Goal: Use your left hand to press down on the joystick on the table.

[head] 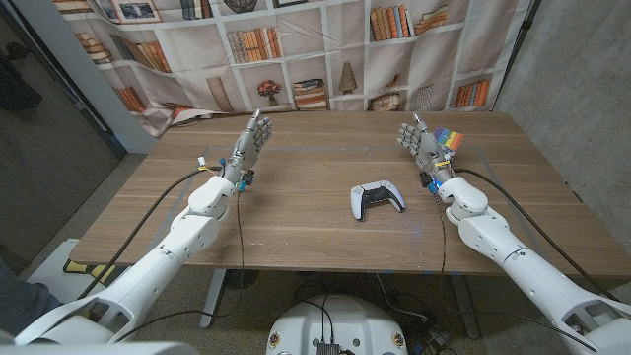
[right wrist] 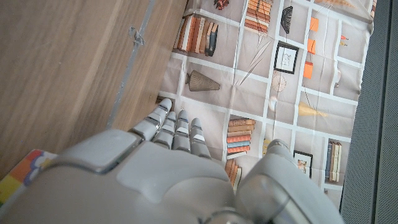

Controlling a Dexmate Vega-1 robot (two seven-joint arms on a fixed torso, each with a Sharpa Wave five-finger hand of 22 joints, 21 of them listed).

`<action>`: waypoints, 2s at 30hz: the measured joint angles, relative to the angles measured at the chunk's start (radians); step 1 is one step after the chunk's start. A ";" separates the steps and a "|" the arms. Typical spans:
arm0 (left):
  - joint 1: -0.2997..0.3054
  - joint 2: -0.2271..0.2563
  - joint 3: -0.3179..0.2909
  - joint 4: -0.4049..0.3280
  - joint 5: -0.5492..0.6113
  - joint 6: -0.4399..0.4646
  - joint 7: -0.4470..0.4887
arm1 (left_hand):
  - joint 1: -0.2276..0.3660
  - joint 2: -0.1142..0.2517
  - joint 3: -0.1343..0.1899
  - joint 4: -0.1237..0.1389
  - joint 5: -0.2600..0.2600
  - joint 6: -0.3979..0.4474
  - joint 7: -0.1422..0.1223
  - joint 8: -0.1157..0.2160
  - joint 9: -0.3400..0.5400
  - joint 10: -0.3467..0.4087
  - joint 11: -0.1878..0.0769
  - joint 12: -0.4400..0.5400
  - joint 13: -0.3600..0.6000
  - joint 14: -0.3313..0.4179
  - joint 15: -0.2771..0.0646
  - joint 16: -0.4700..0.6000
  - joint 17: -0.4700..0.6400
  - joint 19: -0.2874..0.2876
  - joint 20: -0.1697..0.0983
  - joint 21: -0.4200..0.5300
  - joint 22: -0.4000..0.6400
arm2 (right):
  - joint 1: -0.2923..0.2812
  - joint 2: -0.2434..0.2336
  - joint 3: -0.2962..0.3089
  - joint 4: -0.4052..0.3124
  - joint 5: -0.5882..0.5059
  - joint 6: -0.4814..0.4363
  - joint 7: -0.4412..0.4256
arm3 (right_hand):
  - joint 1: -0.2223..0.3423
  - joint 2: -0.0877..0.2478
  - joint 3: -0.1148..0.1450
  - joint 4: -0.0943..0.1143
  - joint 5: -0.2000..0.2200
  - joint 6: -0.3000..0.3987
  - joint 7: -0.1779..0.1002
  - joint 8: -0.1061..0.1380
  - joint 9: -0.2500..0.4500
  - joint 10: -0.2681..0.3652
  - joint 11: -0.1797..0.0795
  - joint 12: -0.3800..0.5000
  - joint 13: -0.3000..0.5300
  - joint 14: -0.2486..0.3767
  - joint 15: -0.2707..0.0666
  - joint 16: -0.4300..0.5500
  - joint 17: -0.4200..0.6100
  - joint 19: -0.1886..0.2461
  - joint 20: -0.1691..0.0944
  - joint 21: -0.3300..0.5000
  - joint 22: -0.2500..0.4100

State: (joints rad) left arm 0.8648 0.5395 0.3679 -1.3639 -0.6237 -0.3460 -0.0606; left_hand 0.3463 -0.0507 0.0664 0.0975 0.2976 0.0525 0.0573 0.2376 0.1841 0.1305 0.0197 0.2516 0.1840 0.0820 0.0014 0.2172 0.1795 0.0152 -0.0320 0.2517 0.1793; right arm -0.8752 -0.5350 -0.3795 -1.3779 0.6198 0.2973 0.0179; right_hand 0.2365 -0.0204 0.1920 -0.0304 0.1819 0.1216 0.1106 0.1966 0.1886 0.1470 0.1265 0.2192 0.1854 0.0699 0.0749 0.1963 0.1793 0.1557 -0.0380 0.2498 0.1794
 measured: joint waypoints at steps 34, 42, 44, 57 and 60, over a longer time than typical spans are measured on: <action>-0.066 -0.030 0.030 0.089 0.124 -0.171 -0.021 | 0.141 0.051 -0.014 -0.043 -0.100 0.367 0.012 0.009 0.005 0.662 -0.075 0.070 0.015 0.929 -0.122 0.191 0.040 0.785 -0.033 0.302 0.033 | 0.039 0.028 -0.010 0.035 -0.026 0.021 -0.019 | 0.000 0.000 0.000 0.000 0.000 0.000 0.000 0.000 0.000 0.000 0.000 0.000 0.000 0.011 0.000 0.000 0.005 0.015 -0.001 0.000 0.000; -0.067 -0.048 0.027 0.090 0.170 -0.195 0.071 | 0.150 0.041 -0.055 -0.024 -0.105 0.599 -0.023 0.036 0.005 1.109 -0.173 0.203 0.086 1.322 -0.207 0.398 0.139 1.075 -0.149 0.521 0.100 | 0.043 0.031 -0.009 0.038 -0.029 0.025 -0.023 | 0.000 0.000 0.000 0.000 0.000 0.000 0.000 0.000 0.000 0.000 0.000 0.000 0.000 0.011 0.000 0.000 0.005 0.015 -0.001 0.000 0.000; -0.067 -0.048 0.027 0.090 0.180 -0.206 0.097 | 0.153 0.034 -0.061 -0.019 -0.105 0.651 -0.028 0.041 0.004 1.192 -0.179 0.240 0.110 1.341 -0.209 0.467 0.173 1.102 -0.167 0.557 0.115 | 0.043 0.031 -0.009 0.038 -0.029 0.025 -0.023 | 0.000 0.000 0.000 0.000 0.000 0.000 0.000 0.000 0.000 0.000 0.000 0.000 0.000 0.011 0.000 0.000 0.005 0.015 -0.001 0.000 0.000; -0.034 -0.088 0.006 0.063 0.226 -0.223 0.199 | 0.225 0.043 -0.106 0.013 -0.105 0.703 -0.062 -0.037 0.005 1.305 -0.199 1.062 0.337 1.347 -0.197 1.142 0.441 1.155 -0.181 0.851 0.354 | 0.023 0.020 -0.001 0.013 -0.030 0.025 -0.036 | 0.000 0.000 0.004 -0.004 0.000 0.005 -0.005 0.000 0.000 0.000 0.000 0.000 0.000 0.016 0.004 0.000 0.005 0.015 -0.001 -0.006 0.000; -0.034 -0.088 0.006 0.063 0.234 -0.225 0.208 | 0.260 0.054 -0.104 0.010 -0.105 0.657 -0.059 -0.046 0.005 1.297 -0.206 1.143 0.349 1.347 -0.197 1.205 0.468 1.155 -0.181 0.874 0.370 | 0.021 0.018 0.000 0.009 -0.029 0.022 -0.037 | 0.000 0.000 0.004 -0.004 0.000 0.005 -0.005 0.000 0.000 0.000 0.000 0.000 0.000 0.016 0.004 0.000 0.005 0.015 -0.001 -0.007 0.000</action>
State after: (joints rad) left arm 0.8308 0.4519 0.3736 -1.3013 -0.3899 -0.5707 0.1474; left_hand 0.6064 0.0036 -0.0373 0.1078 0.1928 0.7093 -0.0015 0.1917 0.1887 1.4279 -0.1864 1.3941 0.5328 1.4288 -0.1961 1.4219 0.6479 1.1703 -0.2128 1.1261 0.5488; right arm -0.8542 -0.5169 -0.3791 -1.3685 0.5905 0.3192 -0.0191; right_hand 0.2365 -0.0204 0.1962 -0.0346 0.1819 0.1268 0.1052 0.1966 0.1882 0.1469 0.1265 0.2192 0.1852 0.0855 0.0787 0.1962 0.1839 0.1708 -0.0391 0.2430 0.1791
